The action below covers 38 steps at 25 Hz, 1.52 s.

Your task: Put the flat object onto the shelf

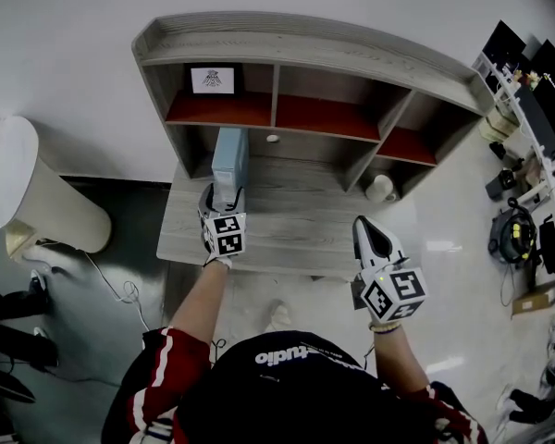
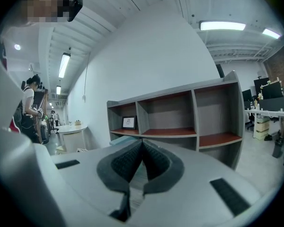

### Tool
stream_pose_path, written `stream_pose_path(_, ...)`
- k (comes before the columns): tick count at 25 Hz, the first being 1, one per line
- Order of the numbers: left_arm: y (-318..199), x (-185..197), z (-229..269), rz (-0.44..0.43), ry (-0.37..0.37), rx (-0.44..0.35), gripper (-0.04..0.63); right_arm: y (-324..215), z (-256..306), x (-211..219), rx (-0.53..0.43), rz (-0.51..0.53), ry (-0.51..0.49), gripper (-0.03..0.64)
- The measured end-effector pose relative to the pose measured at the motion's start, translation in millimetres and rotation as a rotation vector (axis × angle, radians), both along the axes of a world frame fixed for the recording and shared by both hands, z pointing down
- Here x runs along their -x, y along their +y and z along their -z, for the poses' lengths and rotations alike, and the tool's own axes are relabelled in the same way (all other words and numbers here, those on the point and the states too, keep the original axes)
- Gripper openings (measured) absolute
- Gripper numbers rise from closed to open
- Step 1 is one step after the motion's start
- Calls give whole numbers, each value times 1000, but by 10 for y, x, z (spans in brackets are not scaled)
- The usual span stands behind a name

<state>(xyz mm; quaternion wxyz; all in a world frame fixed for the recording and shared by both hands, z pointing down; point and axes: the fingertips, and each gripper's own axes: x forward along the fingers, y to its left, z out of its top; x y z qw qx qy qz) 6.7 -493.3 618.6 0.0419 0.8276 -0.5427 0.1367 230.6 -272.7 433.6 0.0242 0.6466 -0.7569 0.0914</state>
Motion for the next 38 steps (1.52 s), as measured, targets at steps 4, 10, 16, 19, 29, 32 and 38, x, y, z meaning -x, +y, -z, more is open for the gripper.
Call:
stream_pose_path(4,220,69,165,-14,21,-6,308,164,48,90,-9,-10,-2,-6)
stream_pose_path(10,600,155,434,-83,26,-37,308,347,174,372,-36,0,-6,-6)
stream_pose_path(16,1136,341,812,-155,54,-84,308,540,276,730,-54,14,-3,-6)
stream_pose_path(19,1423,505,1013,-184,80,-108,308,691,319,925,-66,14,0,-6)
stream_pose_path(29,2116,1028,1579,-223,161,-158,308,1317,441,1300,-62,-36,27,-6)
stream_pose_path(32,2281,1072,1760,-225,176,-175,307,1414,445,1235,-64,-46,36,-6)
stream_pose_path(38,2590,1041,2135,-201,190,-215,276,1452,551,1023,-87,-34,29,-6)
